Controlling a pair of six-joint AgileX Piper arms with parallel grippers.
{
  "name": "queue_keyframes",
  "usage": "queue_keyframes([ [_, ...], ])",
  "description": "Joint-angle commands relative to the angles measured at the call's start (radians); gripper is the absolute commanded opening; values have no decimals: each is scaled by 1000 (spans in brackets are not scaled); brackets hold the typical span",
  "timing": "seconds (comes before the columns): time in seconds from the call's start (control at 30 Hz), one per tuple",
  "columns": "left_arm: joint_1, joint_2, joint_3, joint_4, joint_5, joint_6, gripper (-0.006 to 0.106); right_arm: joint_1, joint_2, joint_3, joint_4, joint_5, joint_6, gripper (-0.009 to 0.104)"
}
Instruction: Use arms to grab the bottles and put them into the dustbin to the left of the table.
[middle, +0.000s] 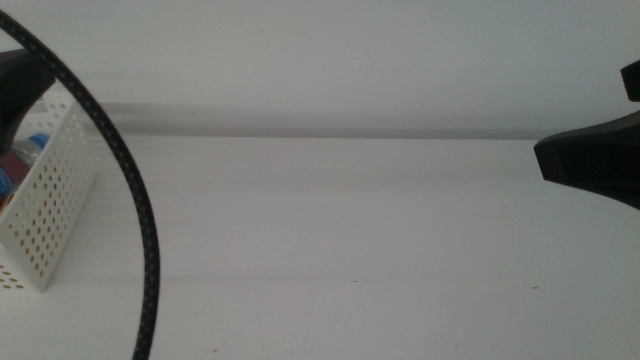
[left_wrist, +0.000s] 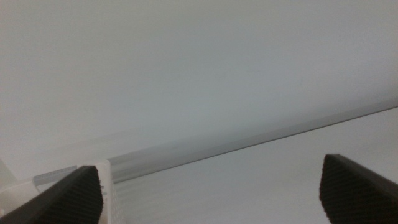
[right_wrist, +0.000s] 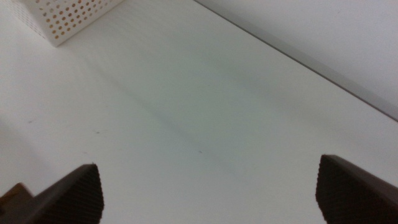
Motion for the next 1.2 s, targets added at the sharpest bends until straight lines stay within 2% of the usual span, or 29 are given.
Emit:
queue_keyframes([
  [0.0, -7, -2, 4, -2, -15, -6, 94, 1, -9, 23, -46, -45, -9, 90],
  [0.07, -7, -4, 4, -2, -17, -6, 94, -4, -31, 80, -75, -153, -9, 90],
  [0.13, -7, -12, 16, 6, -31, -6, 94, -29, -52, 160, -76, -266, -9, 90],
  [0.37, 17, -85, 218, -2, -240, -6, 94, -269, -151, 474, 50, -654, -9, 90],
  [0.47, 56, -159, 331, -2, -242, -6, 94, -391, -240, 636, 63, -796, -9, 90],
  [0.67, 152, -379, 604, 4, -242, -6, 94, -581, -485, 911, 13, -810, -9, 90],
  [0.8, 206, -542, 736, 4, -242, -6, 94, -663, -687, 1084, -14, -810, -9, 90],
  [1.0, 233, -722, 884, 4, -242, -6, 94, -698, -894, 1248, -20, -810, -9, 90],
  [1.17, 233, -732, 945, 6, -287, -6, 94, -698, -1029, 1337, -30, -810, -9, 90],
])
